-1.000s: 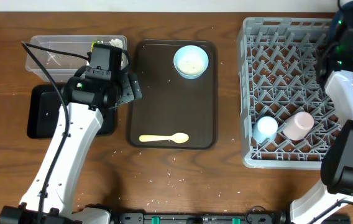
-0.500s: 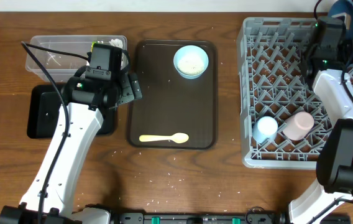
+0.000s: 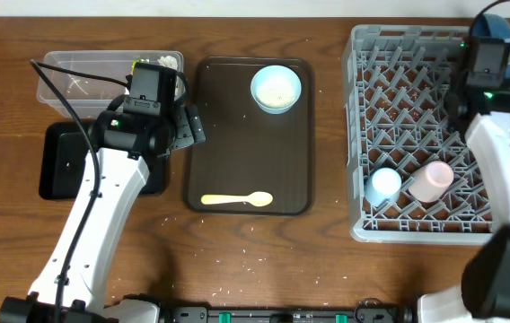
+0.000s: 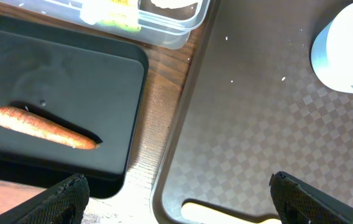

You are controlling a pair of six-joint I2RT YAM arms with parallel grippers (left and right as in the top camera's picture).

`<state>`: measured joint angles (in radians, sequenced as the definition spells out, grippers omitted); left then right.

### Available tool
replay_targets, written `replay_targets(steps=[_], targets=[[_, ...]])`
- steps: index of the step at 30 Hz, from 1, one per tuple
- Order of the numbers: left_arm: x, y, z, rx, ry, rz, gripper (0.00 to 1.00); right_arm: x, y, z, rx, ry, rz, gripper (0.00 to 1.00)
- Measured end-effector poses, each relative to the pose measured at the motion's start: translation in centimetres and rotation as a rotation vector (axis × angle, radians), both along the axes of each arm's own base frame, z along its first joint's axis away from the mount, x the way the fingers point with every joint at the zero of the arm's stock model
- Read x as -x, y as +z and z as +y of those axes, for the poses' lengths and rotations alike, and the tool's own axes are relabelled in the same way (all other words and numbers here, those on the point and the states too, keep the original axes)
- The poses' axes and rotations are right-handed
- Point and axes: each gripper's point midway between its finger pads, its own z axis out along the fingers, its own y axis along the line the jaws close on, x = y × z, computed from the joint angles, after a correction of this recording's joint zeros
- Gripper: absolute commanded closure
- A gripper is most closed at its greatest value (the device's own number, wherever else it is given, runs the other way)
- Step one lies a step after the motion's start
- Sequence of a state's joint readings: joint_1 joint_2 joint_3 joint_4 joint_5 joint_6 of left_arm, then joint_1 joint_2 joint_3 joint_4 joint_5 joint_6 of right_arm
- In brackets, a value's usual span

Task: Sort waste into correct bins and load items into the dishwasher rack
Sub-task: 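Release the plate and move the right gripper back toward the rice bowl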

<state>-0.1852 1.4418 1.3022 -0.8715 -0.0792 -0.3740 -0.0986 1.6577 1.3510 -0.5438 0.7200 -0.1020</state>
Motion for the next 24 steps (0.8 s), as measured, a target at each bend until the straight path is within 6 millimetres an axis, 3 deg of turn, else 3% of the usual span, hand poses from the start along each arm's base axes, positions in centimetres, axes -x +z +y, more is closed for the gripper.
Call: replay_targets(steps=[9,16,19,24], targets=[[0.0,0.0,0.0,0.0,0.0,0.0,0.05,1.3,5.8,5.5,-0.29,0.207,-0.224,0.01],[0.0,0.0,0.0,0.0,0.0,0.0,0.05,1.0,11.1,12.8,-0.593,0.517,-0.432,0.01],[0.0,0.0,0.0,0.0,0.0,0.0,0.05,1.1,12.2,15.4,-0.708,0.618,-0.46,0.03],[0.0,0.0,0.0,0.0,0.0,0.0,0.05,1.2,12.1,18.1,-0.819,0.678,-0.448,0.02]])
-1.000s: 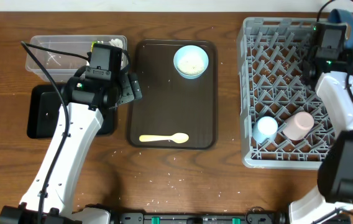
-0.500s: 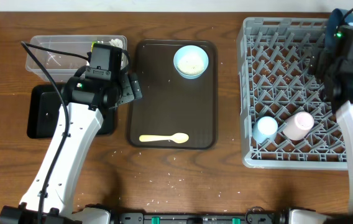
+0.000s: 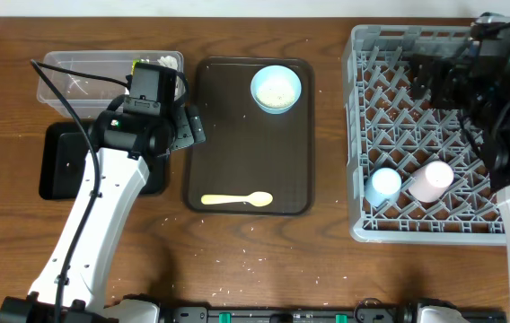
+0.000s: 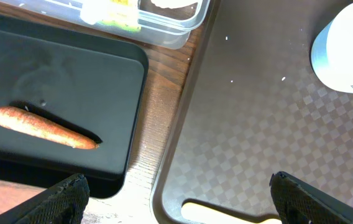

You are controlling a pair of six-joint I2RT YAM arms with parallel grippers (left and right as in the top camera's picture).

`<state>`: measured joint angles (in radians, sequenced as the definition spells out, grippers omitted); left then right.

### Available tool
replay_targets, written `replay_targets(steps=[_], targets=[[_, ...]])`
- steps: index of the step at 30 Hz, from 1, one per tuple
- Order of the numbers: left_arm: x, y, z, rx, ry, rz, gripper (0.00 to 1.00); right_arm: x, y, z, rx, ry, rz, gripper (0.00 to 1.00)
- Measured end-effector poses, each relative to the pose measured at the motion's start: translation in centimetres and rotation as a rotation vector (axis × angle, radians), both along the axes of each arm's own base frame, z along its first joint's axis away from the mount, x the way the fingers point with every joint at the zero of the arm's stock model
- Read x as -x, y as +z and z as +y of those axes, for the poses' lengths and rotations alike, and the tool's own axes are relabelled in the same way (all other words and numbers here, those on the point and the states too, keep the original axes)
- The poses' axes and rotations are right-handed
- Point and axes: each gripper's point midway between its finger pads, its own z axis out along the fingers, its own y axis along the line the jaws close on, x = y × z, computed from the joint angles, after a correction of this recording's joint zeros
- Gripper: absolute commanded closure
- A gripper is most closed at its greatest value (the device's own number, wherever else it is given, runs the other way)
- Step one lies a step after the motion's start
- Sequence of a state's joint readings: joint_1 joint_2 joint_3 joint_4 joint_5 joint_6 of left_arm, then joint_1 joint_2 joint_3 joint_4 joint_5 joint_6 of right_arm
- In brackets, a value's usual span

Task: Sort waste into correct bins and load items into the dishwasher rack
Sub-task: 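Release the plate and move the right gripper back toward the rice bowl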

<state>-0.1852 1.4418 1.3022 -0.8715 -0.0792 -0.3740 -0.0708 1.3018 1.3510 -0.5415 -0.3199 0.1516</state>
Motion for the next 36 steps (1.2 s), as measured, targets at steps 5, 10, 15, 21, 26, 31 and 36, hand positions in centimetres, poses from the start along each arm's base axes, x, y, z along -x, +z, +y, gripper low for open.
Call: replay_targets(steps=[5,10,15,21,26,31,36], targets=[[0.0,0.0,0.0,0.0,0.0,0.0,0.05,-0.1,-0.4,3.9,-0.032,0.075,0.015,0.02],[0.0,0.0,0.0,0.0,0.0,0.0,0.05,-0.7,-1.1,8.3,-0.034,0.135,0.02,0.03],[0.0,0.0,0.0,0.0,0.0,0.0,0.05,-1.5,-2.5,11.9,-0.044,0.188,0.036,0.02],[0.0,0.0,0.0,0.0,0.0,0.0,0.05,-1.9,-4.1,15.9,-0.046,0.262,0.051,0.02],[0.0,0.0,0.0,0.0,0.0,0.0,0.05,-2.1,-5.8,17.9,-0.05,0.296,0.083,0.03],[0.0,0.0,0.0,0.0,0.0,0.0,0.05,-2.4,-6.5,17.9,-0.049,0.288,0.1,0.03],[0.0,0.0,0.0,0.0,0.0,0.0,0.04,-2.4,-6.5,17.9,-0.057,0.283,0.102,0.05]])
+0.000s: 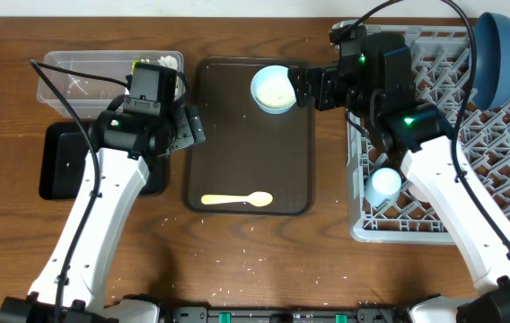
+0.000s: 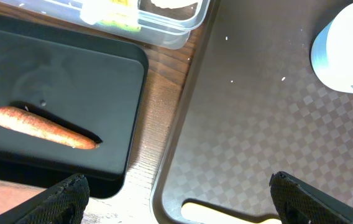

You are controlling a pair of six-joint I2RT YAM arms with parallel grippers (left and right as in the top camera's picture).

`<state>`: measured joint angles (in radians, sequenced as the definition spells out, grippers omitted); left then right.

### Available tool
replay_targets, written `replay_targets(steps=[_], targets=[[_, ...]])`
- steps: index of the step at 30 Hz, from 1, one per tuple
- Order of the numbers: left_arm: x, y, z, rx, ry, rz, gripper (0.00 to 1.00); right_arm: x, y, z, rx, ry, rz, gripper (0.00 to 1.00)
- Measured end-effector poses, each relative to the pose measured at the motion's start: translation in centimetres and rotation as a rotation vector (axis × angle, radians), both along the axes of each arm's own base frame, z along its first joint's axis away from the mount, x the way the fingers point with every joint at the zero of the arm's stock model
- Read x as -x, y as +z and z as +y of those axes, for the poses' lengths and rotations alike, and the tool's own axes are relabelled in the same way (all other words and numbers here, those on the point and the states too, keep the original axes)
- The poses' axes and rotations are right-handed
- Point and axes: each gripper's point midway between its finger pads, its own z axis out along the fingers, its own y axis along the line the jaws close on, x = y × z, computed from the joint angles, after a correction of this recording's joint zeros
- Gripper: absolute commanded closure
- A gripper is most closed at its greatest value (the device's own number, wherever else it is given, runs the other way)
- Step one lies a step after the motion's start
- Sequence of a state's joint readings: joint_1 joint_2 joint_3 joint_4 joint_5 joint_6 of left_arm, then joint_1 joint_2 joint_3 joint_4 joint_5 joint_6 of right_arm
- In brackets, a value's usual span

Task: Sort waste into correct bins and load items into the dishwasher rack
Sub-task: 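Release the plate and move the right gripper back toward the rice bowl, then grasp the rim of the light-blue rice bowl with the right gripper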

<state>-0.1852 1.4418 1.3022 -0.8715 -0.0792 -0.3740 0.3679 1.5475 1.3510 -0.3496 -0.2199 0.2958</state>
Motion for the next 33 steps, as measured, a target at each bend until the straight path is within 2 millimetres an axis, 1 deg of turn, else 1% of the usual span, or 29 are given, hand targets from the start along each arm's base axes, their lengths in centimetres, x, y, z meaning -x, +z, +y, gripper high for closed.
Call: replay_targets(steps=[15,25,28,33], targets=[[0.0,0.0,0.0,0.0,0.0,0.0,0.04,0.1,-0.2,0.0,-0.026,-0.021,0.028,0.06],[0.0,0.0,0.0,0.0,0.0,0.0,0.04,-0.1,-0.3,-0.1,-0.039,-0.043,0.042,0.11],[0.0,0.0,0.0,0.0,0.0,0.0,0.04,-0.5,-1.0,-0.3,-0.047,-0.072,0.064,0.12],[0.0,0.0,0.0,0.0,0.0,0.0,0.04,-2.1,-3.2,0.1,-0.078,-0.122,0.106,0.16]])
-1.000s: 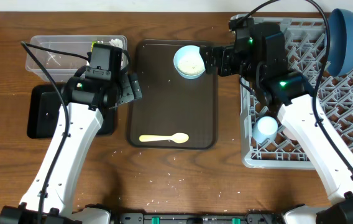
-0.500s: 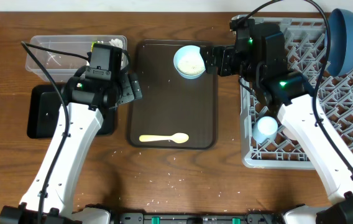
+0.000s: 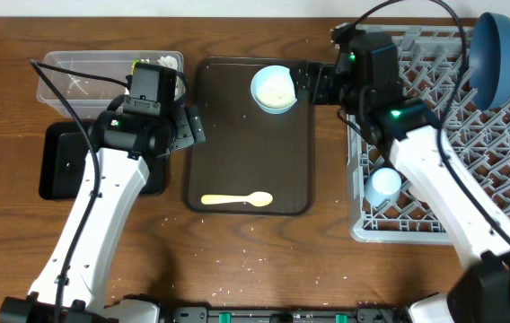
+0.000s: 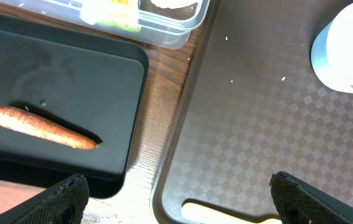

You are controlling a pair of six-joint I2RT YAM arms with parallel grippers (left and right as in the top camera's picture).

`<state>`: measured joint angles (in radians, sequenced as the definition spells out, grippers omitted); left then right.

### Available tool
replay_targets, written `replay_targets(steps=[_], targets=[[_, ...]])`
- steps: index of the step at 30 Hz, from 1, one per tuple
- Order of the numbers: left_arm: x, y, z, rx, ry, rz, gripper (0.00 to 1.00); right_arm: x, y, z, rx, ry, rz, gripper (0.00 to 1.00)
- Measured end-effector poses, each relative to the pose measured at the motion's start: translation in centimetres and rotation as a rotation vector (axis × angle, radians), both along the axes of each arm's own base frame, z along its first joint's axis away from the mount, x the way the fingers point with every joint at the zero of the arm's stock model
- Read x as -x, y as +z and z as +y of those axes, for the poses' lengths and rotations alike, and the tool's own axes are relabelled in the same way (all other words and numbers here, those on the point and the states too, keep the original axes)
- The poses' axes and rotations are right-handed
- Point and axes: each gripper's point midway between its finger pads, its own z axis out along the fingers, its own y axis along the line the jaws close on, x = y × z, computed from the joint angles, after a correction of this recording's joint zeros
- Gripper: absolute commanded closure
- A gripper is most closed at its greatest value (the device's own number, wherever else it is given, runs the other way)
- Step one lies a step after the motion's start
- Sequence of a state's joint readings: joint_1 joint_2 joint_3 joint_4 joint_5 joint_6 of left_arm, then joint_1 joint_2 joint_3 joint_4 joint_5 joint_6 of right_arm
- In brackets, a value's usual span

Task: Sort waste into correct bins and load items into the dishwasher rack
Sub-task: 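Grasp the rim of the light-blue rice bowl with the right gripper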

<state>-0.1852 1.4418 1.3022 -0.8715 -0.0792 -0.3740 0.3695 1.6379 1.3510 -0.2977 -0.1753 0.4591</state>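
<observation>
A light blue bowl (image 3: 276,88) sits at the back of the brown tray (image 3: 237,144), and a yellow spoon (image 3: 237,199) lies near its front edge. My right gripper (image 3: 307,82) hovers at the bowl's right rim, apparently open and empty. My left gripper (image 4: 179,202) is open over the tray's left edge (image 4: 176,143), holding nothing. In the grey dishwasher rack (image 3: 444,135), a dark blue bowl (image 3: 493,45) stands on edge at the back right. A light blue cup (image 3: 386,184) sits at the rack's front left.
A clear bin (image 3: 111,72) with scraps stands at the back left. In front of it is a black bin (image 4: 64,93) holding a carrot (image 4: 43,127). Crumbs dot the wood near the front edge. My right arm crosses over the rack's left half.
My right gripper has shifted slightly back and closer to the light blue bowl's right rim. The left arm, the spoon and the bowl have not moved.
My right arm was at the rack's back right corner, then over the rack's back rows. Later the dark blue bowl stood on edge in that corner and the gripper was beside the light blue bowl, where it is now. My left gripper stayed open throughout.
</observation>
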Motion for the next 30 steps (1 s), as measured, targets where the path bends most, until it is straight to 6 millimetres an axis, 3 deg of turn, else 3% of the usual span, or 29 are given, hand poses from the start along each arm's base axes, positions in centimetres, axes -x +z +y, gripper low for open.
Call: replay_targets(steps=[5,8,12,15,17,25,30], targets=[[0.0,0.0,0.0,0.0,0.0,0.0,0.04,-1.8,-1.3,3.1,-0.051,0.003,-0.035,0.26],[0.0,0.0,0.0,0.0,0.0,0.0,0.04,-2.1,-3.1,5.0,-0.071,-0.021,-0.012,0.27],[0.0,0.0,0.0,0.0,0.0,0.0,0.04,-2.7,-7.6,6.2,-0.056,-0.117,0.059,0.27],[0.0,0.0,0.0,0.0,0.0,0.0,0.04,-2.6,-11.3,5.8,-0.005,-0.197,0.126,0.26],[0.0,0.0,0.0,0.0,0.0,0.0,0.04,-2.5,-12.6,4.9,0.026,-0.246,0.148,0.27],[0.0,0.0,0.0,0.0,0.0,0.0,0.04,-2.5,-13.6,2.2,0.079,-0.372,0.176,0.45],[0.0,0.0,0.0,0.0,0.0,0.0,0.04,-3.0,-14.7,0.5,0.086,-0.434,0.198,0.62]])
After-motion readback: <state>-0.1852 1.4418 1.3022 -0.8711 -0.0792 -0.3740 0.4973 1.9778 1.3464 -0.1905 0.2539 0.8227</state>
